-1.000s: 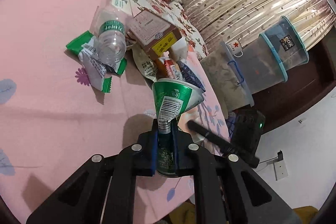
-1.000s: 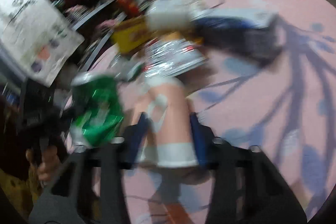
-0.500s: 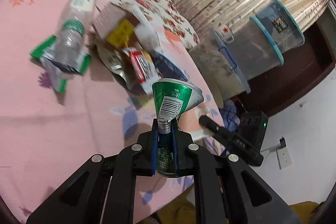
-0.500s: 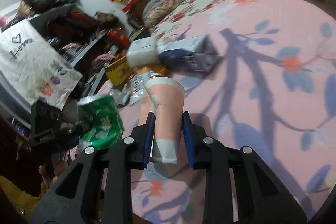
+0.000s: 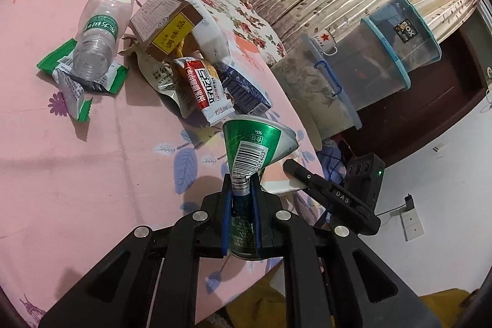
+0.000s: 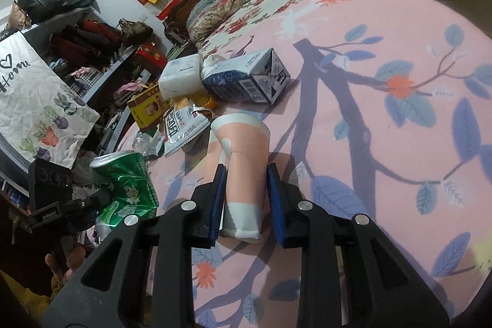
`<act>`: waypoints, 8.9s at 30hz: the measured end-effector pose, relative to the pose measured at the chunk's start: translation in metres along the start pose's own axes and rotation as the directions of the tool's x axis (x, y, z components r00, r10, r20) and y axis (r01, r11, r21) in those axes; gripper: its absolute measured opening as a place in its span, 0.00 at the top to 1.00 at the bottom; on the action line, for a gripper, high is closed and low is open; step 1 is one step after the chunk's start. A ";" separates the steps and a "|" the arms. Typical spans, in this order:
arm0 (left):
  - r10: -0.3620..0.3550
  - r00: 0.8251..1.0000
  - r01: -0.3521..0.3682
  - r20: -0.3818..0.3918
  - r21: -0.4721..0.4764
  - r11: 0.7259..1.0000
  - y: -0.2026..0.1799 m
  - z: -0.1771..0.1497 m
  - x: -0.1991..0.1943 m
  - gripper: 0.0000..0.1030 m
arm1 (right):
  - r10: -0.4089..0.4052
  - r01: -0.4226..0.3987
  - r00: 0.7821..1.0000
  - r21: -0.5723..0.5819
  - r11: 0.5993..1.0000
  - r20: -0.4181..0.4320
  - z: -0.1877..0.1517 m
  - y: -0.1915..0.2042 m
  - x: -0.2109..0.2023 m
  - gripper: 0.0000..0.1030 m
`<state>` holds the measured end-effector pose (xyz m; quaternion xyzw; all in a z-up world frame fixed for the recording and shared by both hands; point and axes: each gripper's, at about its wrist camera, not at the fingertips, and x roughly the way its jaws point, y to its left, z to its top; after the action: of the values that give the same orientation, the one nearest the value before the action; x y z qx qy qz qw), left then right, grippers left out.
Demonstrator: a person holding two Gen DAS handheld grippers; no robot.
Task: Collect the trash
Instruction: 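Carry the green can and pink cup to the beige wastebasket and release both, then return to the table and grasp the clear water bottle with the left tool, then grasp the tea bottle with the left tool while the right tool grasps a green wrapper, then carry the bottles and green wrapper to the wastebasket and release them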
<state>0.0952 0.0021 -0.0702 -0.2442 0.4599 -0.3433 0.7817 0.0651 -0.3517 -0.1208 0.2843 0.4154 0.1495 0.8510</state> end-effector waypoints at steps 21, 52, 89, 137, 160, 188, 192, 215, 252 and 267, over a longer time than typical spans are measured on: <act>-0.034 0.999 0.035 -0.010 0.052 0.998 -0.013 0.006 0.002 0.90 | -0.043 0.042 0.999 0.030 0.999 0.034 0.004 -0.007 -0.009 0.71; -0.050 0.965 0.141 -0.259 0.346 0.928 -0.196 0.105 0.220 0.90 | -0.207 0.148 0.924 0.197 0.969 0.323 0.071 -0.131 -0.126 0.71; 0.237 0.970 -0.195 -0.052 0.414 0.889 -0.110 0.050 0.108 0.47 | -0.171 0.143 0.956 0.131 0.981 0.237 0.073 -0.054 -0.027 0.43; 0.358 0.910 -0.356 0.207 -0.051 0.933 0.046 0.093 -0.023 0.35 | -0.359 0.338 0.906 0.129 0.932 0.224 0.052 -0.024 0.006 0.41; 0.421 0.900 -0.419 0.111 -0.037 0.907 0.073 0.105 0.017 0.60 | -0.351 0.339 0.904 0.090 0.936 0.242 0.050 -0.015 0.006 0.41; 0.496 0.823 -0.479 0.277 -0.132 0.868 0.080 -0.008 -0.146 0.25 | -0.321 0.334 0.907 -0.002 0.942 0.273 0.048 0.030 0.001 0.41; 0.545 0.795 -0.542 0.266 -0.093 0.835 0.072 0.018 -0.129 0.18 | -0.261 0.297 0.920 -0.085 0.951 0.293 0.046 0.063 -0.001 0.41; 0.549 0.812 -0.540 0.198 -0.100 0.835 0.111 0.031 -0.103 0.43 | -0.223 0.010 0.961 -0.789 0.615 -0.161 -0.016 0.258 0.215 0.25; 0.149 0.984 -0.174 0.098 0.358 0.917 -0.103 0.071 0.008 0.43 | 0.017 -0.010 0.977 -0.035 0.999 0.211 0.040 0.010 -0.041 0.79; 0.097 0.905 0.124 -0.413 0.476 0.871 -0.262 0.109 0.362 0.43 | -0.370 0.231 0.862 0.380 0.896 0.346 0.118 -0.230 -0.145 0.78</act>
<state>0.2340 -0.4354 -0.0374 0.0398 0.5142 -0.4992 0.6962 0.0742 -0.6474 -0.1126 0.3766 0.2863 -0.1204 0.8727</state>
